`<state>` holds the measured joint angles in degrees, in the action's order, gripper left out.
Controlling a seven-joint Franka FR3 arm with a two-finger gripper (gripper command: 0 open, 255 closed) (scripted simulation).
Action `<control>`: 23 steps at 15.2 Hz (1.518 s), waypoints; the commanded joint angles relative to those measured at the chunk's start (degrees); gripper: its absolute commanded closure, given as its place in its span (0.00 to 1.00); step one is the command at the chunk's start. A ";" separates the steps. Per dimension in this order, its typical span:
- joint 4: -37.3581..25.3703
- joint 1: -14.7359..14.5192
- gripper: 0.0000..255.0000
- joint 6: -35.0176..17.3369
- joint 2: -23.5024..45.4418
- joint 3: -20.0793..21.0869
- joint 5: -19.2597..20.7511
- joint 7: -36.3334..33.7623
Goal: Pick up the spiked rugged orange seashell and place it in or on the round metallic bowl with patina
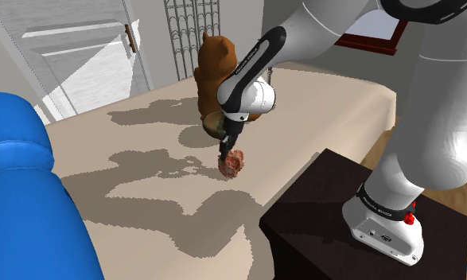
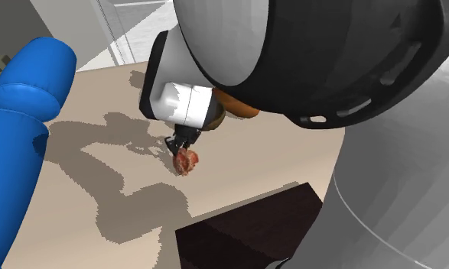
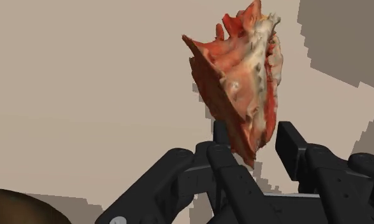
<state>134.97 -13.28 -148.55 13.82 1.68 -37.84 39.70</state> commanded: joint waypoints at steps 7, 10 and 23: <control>0.29 -0.46 1.00 4.70 -5.57 -1.23 4.21 -4.56; 0.15 -0.50 1.00 6.56 -7.52 -1.55 5.66 -6.15; 14.95 -3.81 0.00 -2.18 -14.71 0.22 7.27 -37.58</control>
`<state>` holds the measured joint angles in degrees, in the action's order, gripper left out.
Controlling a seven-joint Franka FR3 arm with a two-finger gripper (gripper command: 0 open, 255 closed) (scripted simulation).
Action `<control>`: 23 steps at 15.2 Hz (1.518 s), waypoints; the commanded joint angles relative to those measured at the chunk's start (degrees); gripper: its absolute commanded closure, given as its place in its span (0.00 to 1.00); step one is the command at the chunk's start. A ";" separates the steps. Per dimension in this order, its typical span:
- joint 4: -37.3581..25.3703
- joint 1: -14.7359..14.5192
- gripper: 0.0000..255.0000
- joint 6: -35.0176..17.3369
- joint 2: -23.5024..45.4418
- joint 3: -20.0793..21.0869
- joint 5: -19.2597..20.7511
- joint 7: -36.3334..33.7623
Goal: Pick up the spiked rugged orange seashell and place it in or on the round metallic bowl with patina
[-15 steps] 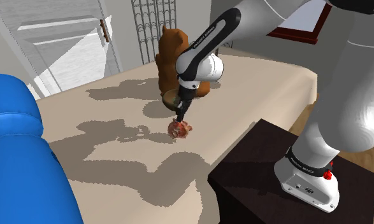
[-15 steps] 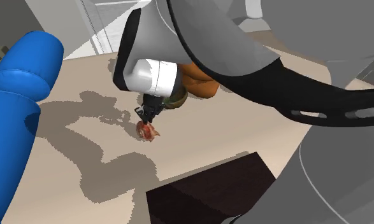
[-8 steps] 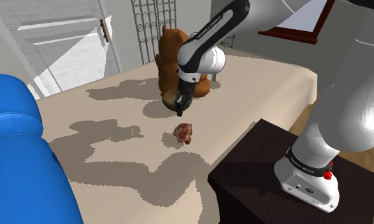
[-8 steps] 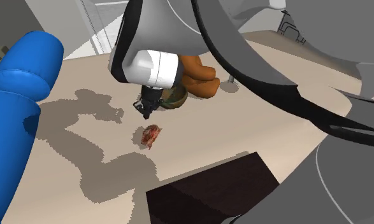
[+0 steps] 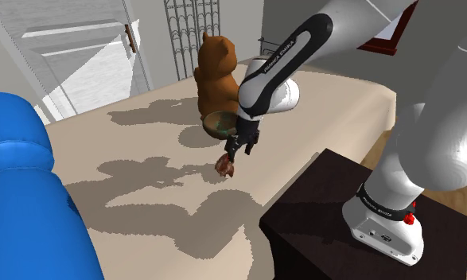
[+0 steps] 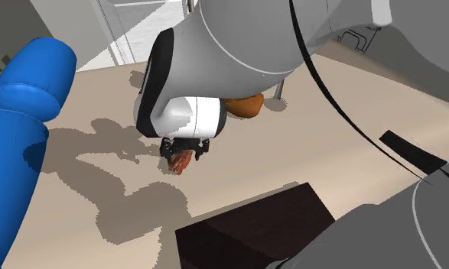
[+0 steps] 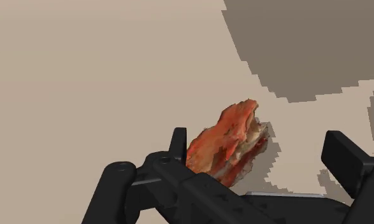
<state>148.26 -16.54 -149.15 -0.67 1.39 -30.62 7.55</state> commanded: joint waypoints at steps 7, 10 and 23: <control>1.78 -1.66 0.00 -6.78 4.94 2.01 -4.61 -4.43; 1.46 -1.78 0.00 -7.92 6.42 2.43 -5.96 -3.42; 1.47 -1.77 1.00 -7.91 6.40 2.43 -5.95 -3.43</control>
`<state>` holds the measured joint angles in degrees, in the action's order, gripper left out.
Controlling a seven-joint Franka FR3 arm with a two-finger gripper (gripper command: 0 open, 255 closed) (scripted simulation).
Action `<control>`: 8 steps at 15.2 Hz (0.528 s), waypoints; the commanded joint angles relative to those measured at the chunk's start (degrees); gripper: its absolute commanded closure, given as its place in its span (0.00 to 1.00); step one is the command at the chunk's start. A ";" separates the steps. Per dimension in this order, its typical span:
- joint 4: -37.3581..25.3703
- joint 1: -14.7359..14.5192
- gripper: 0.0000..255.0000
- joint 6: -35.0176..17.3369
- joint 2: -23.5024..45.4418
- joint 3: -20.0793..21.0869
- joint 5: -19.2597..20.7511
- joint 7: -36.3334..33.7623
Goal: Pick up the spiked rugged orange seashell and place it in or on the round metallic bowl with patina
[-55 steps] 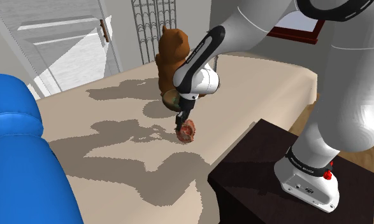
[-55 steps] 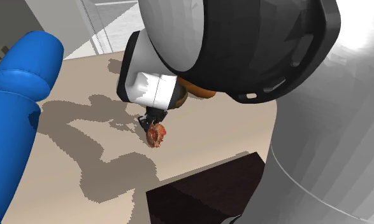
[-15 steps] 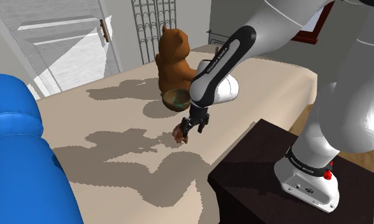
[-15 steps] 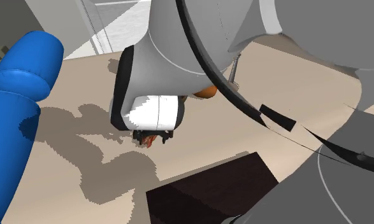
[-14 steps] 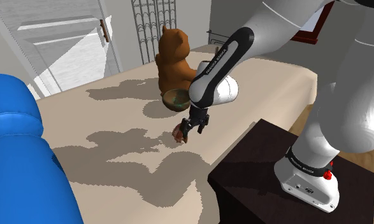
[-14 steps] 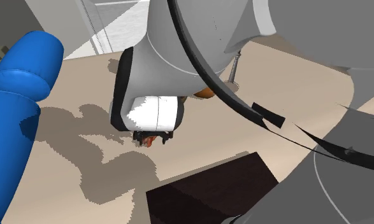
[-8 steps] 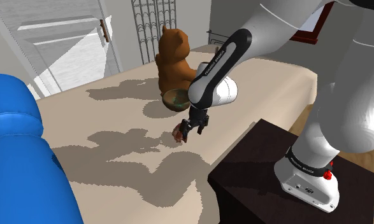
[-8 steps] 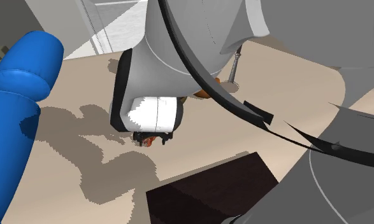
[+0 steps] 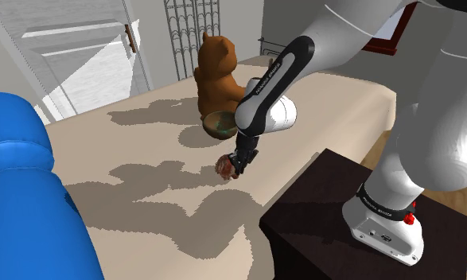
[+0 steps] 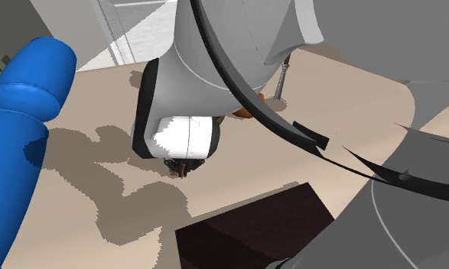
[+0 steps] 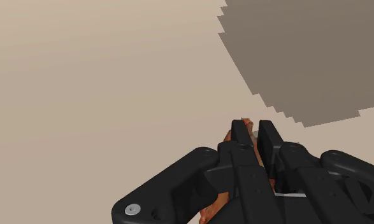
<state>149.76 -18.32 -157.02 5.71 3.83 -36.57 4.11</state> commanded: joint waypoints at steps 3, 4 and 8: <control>-0.04 0.01 1.00 -0.05 0.05 -0.01 -0.02 0.02; 0.11 -0.03 1.00 0.65 -0.87 -0.22 0.89 -0.84; 0.50 0.01 1.00 3.58 -4.44 -0.86 4.26 -4.02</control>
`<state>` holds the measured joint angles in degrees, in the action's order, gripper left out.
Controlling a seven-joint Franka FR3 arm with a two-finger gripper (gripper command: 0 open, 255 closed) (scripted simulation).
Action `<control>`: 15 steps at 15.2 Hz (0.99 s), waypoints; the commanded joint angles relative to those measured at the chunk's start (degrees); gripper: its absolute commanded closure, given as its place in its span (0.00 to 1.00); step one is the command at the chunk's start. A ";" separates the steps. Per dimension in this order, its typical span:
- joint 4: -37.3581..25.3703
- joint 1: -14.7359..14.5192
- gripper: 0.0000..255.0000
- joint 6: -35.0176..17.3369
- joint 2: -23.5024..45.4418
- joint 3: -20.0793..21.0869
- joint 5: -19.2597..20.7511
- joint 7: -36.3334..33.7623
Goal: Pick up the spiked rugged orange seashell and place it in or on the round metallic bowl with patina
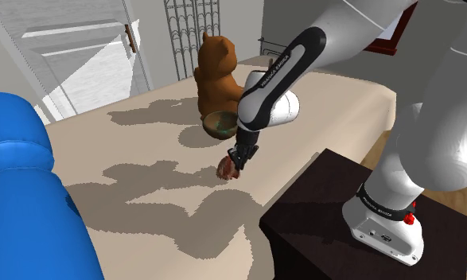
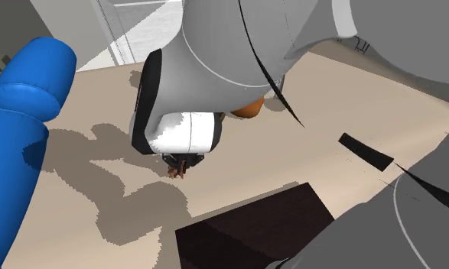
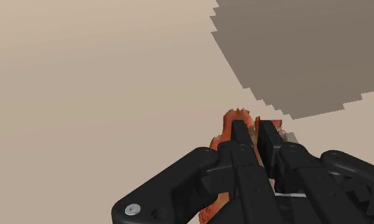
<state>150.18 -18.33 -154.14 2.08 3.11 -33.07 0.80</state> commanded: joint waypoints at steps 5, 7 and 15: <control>0.13 0.44 1.00 4.57 -5.02 -0.48 4.33 -4.13; 0.01 0.66 1.00 6.17 -6.62 -0.54 5.54 -5.32; -4.52 1.38 0.00 5.08 1.88 0.62 17.99 -33.13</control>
<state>146.59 -16.90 -148.56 1.79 3.75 -17.55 -26.16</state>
